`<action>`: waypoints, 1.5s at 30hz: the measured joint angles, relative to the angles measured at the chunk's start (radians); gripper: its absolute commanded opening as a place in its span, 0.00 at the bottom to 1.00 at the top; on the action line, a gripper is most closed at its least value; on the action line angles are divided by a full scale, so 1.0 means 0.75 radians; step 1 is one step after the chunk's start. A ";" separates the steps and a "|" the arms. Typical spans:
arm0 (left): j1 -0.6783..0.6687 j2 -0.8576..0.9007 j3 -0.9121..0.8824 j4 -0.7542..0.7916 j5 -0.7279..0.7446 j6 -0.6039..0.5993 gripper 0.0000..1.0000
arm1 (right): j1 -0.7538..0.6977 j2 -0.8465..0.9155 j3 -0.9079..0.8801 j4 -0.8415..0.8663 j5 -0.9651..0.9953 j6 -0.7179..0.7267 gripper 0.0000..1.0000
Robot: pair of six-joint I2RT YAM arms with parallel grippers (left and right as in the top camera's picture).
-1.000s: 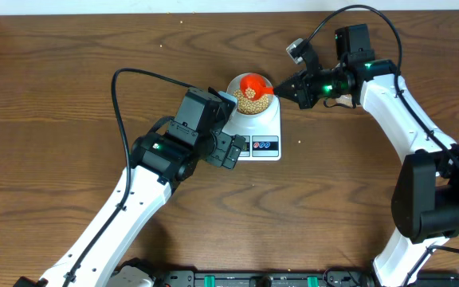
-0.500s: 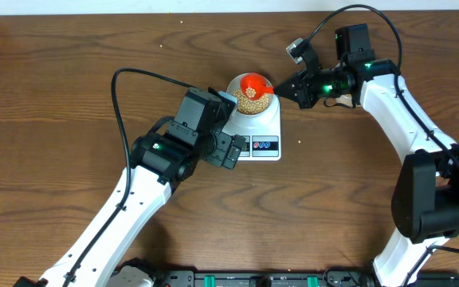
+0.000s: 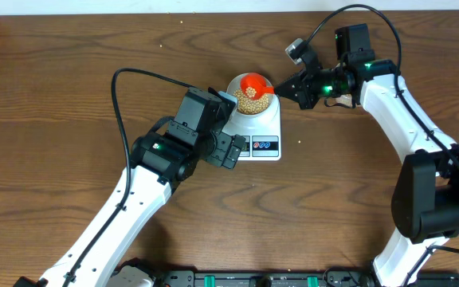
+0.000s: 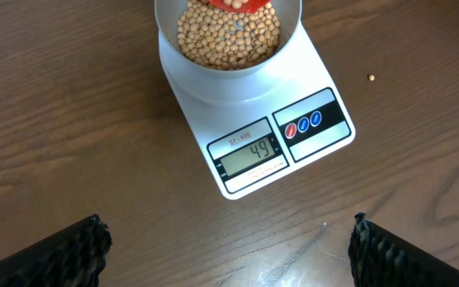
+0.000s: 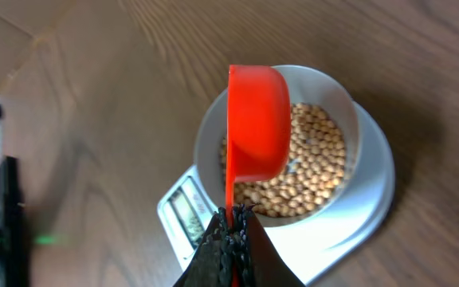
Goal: Scoop item into bowl and weigh 50g on scale
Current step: 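Hold the scoop over the bowl and shake soybeans in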
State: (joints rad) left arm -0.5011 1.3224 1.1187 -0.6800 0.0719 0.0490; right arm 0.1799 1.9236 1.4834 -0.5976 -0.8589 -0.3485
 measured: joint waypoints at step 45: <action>0.000 0.000 0.000 0.000 0.000 0.000 0.98 | 0.086 0.000 0.000 0.002 0.228 -0.422 0.01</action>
State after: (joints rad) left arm -0.5011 1.3224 1.1187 -0.6800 0.0719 0.0490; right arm 0.2443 1.9236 1.4834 -0.5964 -0.6880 -0.6651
